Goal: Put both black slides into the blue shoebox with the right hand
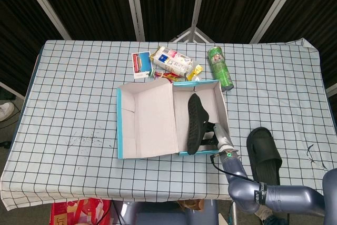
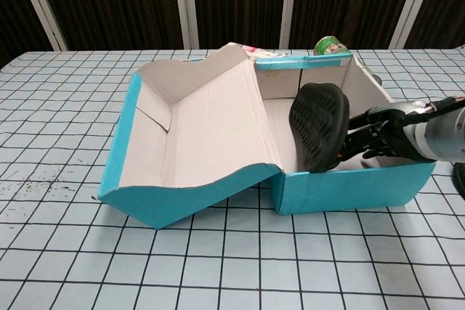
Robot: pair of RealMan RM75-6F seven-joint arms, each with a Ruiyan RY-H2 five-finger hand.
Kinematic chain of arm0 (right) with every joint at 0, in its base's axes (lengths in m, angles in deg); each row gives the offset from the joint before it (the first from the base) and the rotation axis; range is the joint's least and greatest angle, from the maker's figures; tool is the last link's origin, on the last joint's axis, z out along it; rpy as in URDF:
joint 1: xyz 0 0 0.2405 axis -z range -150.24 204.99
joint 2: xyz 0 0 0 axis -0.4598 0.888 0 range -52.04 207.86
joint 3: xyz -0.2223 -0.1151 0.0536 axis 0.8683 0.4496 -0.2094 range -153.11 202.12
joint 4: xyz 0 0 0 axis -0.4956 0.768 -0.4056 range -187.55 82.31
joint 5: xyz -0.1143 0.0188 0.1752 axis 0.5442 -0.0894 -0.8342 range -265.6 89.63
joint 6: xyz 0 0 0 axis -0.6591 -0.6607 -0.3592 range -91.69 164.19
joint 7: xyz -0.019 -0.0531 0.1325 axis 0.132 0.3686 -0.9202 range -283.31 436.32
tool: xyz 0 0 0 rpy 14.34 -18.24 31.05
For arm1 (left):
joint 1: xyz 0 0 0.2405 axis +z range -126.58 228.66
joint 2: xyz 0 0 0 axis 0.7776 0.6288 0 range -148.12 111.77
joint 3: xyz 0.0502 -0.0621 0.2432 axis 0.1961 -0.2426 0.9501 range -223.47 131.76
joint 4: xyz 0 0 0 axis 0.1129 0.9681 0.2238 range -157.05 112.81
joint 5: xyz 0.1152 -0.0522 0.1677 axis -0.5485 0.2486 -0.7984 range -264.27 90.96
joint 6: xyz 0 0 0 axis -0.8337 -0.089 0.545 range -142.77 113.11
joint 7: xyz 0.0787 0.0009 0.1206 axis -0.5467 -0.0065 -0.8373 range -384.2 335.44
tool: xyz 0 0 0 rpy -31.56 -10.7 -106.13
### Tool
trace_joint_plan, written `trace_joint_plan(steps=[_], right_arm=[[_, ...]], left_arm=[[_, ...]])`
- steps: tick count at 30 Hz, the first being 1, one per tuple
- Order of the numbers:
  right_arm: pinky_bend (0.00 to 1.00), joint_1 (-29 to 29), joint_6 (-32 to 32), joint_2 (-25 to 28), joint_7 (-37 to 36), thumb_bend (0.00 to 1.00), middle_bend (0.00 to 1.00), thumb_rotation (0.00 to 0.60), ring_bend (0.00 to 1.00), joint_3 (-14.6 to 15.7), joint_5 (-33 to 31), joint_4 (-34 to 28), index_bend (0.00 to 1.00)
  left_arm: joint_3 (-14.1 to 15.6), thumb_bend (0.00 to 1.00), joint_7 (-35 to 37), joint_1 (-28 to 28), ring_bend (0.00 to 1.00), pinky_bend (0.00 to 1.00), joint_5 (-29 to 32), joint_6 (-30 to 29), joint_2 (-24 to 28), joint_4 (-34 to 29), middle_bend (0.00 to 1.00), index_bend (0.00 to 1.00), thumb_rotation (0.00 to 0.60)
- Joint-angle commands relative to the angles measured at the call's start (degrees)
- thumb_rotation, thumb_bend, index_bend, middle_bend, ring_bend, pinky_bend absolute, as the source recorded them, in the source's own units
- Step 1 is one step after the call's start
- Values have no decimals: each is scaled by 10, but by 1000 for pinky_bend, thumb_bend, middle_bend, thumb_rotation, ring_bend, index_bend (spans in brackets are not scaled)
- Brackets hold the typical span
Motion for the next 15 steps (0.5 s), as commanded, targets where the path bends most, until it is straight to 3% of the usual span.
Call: trace_joint_plan(steps=[1, 9, 15], right_arm=[[67, -15, -51, -22, 42, 673, 428, 600, 250, -11, -31, -3, 614], [67, -22, -106, -40, 75, 673, 428, 600, 251, -58, -53, -20, 613], [67, -19, -104, -54, 92, 673, 397, 600, 250, -80, -48, -20, 613]], left_arm=[[1, 373, -1, 0, 0, 92, -1, 0, 0, -1, 0, 84, 600], [1, 373, -2, -1, 0, 92, -2, 0, 0, -1, 0, 84, 600], [1, 373, 2, 0, 0, 92, -2, 0, 1, 0, 0, 84, 600]])
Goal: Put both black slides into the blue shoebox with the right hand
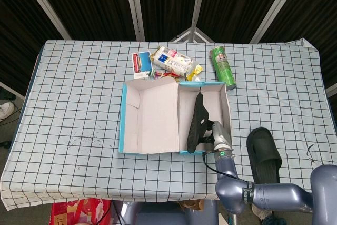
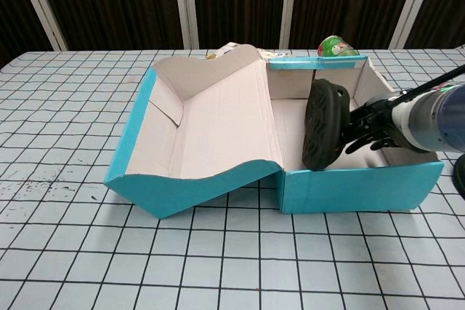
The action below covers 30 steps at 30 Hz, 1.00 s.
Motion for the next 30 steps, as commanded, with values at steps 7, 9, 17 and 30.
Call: trace_joint_plan(steps=[7, 9, 17, 30], right_arm=[[80, -2, 15, -19, 31, 673, 397, 600, 256, -32, -12, 3, 614], [80, -8, 6, -26, 40, 673, 397, 600, 256, -39, -17, 6, 613], [80, -16, -6, -43, 73, 673, 397, 600, 256, -58, -19, 16, 613], [80, 19, 55, -50, 77, 672, 397, 600, 256, -37, 18, 39, 613]], left_arm=[[0, 373, -1, -2, 0, 92, -1, 2, 0, 1, 0, 85, 600], [0, 373, -1, -2, 0, 92, -1, 3, -1, 1, 0, 84, 600], [1, 373, 1, -3, 0, 92, -1, 5, -1, 2, 0, 84, 600], [1, 373, 1, -4, 0, 92, 0, 6, 0, 2, 0, 85, 600]])
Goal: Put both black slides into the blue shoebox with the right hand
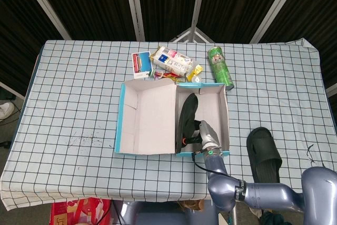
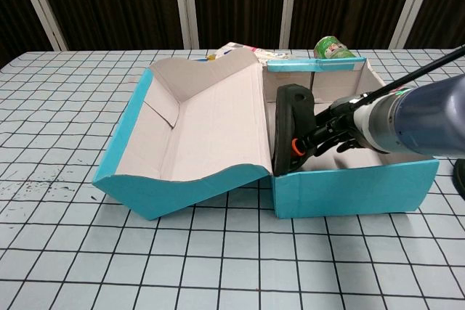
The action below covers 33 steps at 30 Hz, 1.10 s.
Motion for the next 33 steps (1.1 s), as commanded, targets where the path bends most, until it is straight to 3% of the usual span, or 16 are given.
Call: trace_joint_plan(steps=[1, 10, 15, 20, 33], right_arm=[[80, 13, 20, 3, -6, 672, 397, 600, 256, 5, 10, 6, 613], [80, 30, 37, 2, -5, 673, 397, 600, 256, 21, 38, 16, 614], [80, 27, -21, -31, 14, 673, 397, 600, 256, 59, 124, 38, 613], [80, 25, -49, -54, 44, 673, 397, 600, 256, 79, 161, 55, 614], [80, 37, -50, -78, 87, 673, 397, 600, 256, 69, 167, 71, 614]], left_arm=[[0, 373, -1, 0, 0, 93, 0, 0, 0, 0, 0, 85, 600], [1, 373, -9, -2, 0, 92, 0, 0, -2, -3, 0, 85, 600], [1, 373, -11, -2, 0, 92, -1, -1, -2, -4, 0, 86, 600], [1, 373, -8, -1, 0, 92, -1, -2, -2, -3, 0, 86, 600], [1, 373, -3, 0, 0, 92, -1, -2, 0, -2, 0, 86, 600]])
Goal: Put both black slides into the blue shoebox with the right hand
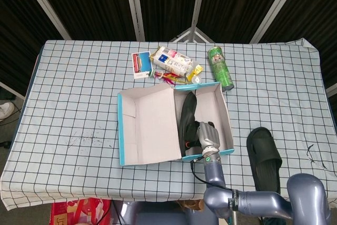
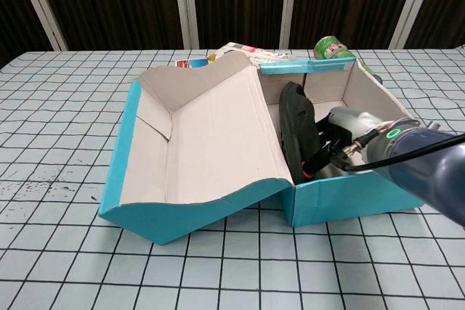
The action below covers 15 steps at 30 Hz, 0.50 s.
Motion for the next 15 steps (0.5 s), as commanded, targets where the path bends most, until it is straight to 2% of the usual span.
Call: trace_joint_plan(steps=[1, 9, 15], right_arm=[[79, 3, 5, -2, 10, 673, 397, 600, 256, -4, -5, 2, 613], [80, 8, 13, -10, 43, 673, 397, 600, 256, -10, -20, 19, 614], [80, 12, 16, -16, 57, 673, 397, 600, 256, -3, -11, 33, 614]], left_arm=[[0, 373, 0, 0, 0, 92, 0, 0, 0, 0, 0, 86, 600], [1, 373, 0, 1, 0, 92, -2, -2, 0, -1, 0, 85, 600], [1, 374, 0, 1, 0, 93, -1, -1, 1, -1, 0, 85, 600]])
